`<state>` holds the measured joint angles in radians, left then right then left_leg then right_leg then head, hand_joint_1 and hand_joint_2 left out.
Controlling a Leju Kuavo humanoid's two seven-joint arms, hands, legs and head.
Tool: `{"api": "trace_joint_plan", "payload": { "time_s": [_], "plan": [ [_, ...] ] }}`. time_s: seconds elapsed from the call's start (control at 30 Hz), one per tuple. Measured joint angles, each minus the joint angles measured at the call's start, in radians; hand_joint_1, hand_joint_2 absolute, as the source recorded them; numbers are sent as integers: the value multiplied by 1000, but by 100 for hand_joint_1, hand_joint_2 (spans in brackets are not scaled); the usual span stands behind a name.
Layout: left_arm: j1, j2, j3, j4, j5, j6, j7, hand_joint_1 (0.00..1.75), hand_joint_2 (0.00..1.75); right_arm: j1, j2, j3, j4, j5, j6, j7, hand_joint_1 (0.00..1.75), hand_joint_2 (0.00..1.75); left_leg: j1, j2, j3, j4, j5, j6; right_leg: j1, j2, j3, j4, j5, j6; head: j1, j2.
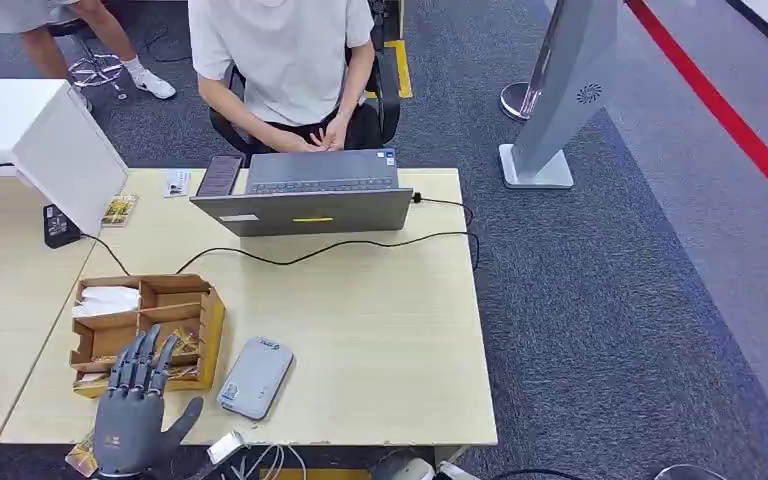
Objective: Pass the card to the sensor for recognition and then transmit it.
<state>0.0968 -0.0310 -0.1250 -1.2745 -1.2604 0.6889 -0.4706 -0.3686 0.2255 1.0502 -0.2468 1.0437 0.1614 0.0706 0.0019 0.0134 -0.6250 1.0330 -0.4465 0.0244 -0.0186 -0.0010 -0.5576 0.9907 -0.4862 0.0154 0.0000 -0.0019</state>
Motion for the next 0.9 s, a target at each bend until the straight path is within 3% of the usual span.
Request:
{"api": "trace_joint_plan", "payload": {
  "time_s": [0.4,0.63,0.9],
  "plan": [
    [-69,-106,143,55,-22,1,-67,0,175,-6,2,23,0,2,12,-3,0,175,0,0,0,0,0,0,0,0,0,0,0,0,0,0],
    [-126,-145,160,116,-34,2,-88,0,175,-7,4,26,0,0,17,-3,0,175,0,0,0,0,0,0,0,0,0,0,0,0,0,0],
    [-139,-154,160,167,-36,2,-68,0,175,-8,4,27,0,-2,18,-3,0,175,0,0,0,0,0,0,0,0,0,0,0,0,0,0]
  ]
}}
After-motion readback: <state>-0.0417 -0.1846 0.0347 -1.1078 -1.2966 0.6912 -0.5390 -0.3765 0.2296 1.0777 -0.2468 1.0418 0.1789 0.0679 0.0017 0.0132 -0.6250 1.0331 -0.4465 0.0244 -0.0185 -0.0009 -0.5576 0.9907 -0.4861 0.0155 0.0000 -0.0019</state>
